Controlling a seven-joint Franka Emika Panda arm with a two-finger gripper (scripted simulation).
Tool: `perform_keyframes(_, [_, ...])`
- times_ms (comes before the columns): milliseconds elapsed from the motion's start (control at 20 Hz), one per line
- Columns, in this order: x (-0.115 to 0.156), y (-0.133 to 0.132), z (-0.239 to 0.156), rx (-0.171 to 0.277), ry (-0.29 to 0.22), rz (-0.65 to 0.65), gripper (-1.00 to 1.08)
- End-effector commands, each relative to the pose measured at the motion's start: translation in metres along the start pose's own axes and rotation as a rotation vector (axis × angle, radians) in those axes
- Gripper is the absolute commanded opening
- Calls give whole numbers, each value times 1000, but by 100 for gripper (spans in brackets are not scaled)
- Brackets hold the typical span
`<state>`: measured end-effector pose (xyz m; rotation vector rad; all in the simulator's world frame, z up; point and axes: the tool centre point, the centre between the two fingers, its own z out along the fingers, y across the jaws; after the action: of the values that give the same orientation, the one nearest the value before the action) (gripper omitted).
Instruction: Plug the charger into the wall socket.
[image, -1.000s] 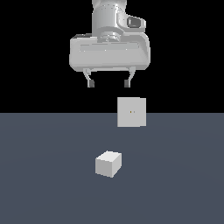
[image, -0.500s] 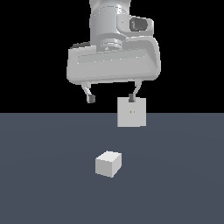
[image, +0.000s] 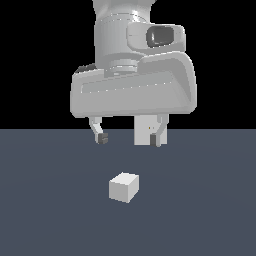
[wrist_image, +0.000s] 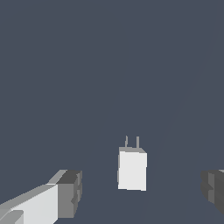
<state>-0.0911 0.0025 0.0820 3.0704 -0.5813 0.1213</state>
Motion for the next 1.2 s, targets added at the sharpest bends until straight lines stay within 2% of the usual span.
perform_keyframes(0, [-7,2,8,-2,6,26,100])
perform_keyframes(750, [-16,3,21,-6,11,59,100])
perform_keyframes(1150, [-19,3,49,-6,11,59,100])
